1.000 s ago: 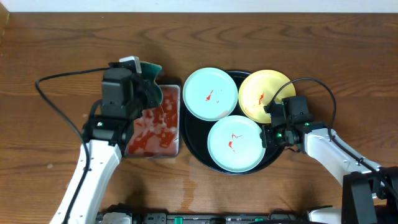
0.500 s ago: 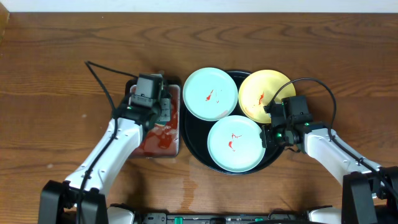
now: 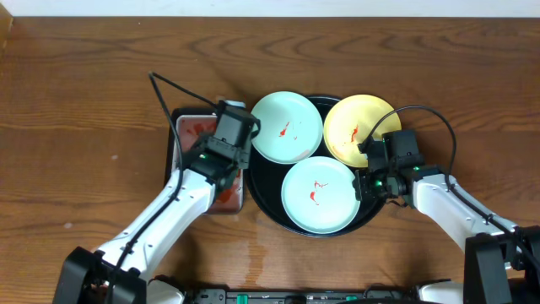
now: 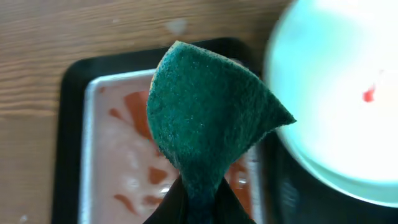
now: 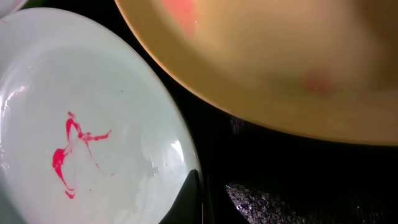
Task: Clean dirty plates on tray and stack at the side
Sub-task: 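Lift the sponge with the left gripper and carry it over the plates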
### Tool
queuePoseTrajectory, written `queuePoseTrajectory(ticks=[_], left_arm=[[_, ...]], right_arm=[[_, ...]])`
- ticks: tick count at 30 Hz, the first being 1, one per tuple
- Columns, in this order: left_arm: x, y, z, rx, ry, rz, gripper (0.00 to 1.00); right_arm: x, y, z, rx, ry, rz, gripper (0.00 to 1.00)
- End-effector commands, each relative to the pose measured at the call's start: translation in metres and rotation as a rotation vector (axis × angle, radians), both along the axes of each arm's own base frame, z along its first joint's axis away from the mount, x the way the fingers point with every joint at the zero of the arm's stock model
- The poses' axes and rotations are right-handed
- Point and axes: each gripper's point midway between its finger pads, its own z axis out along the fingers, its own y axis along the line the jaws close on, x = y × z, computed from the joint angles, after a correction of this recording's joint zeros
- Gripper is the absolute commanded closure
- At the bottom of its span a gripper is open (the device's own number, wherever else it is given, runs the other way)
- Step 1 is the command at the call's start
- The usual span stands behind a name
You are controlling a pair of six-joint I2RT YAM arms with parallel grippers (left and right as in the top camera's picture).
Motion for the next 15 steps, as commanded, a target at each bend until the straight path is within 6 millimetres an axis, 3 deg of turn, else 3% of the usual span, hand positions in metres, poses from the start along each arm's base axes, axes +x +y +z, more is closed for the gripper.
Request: queuePoseTrajectory(ticks=[1,6,10,15], left_arm=[[-0.009,-0.041,0.006,-0.15,0.02,-0.108,0.93],[-0.032,-0.112,0.014,-0.473,0.116,-0.217,0.93],[-0.046,-0.14,0.006,-0.543,0.171,-0.192,0.93],[-0.066,-0.168,-0.024,-0.555,0.267,-0.173,0.93]], right_arm=[[-0.002,0.003,-0.001,0.009,0.004,0.009,0.99],[-0.002,0.003,-0.001,0.009,0.004,0.009,0.99],[-0.002,0.003,-0.001,0.009,0.004,0.009,0.99],[-0.002,0.003,-0.001,0.009,0.004,0.009,0.99]])
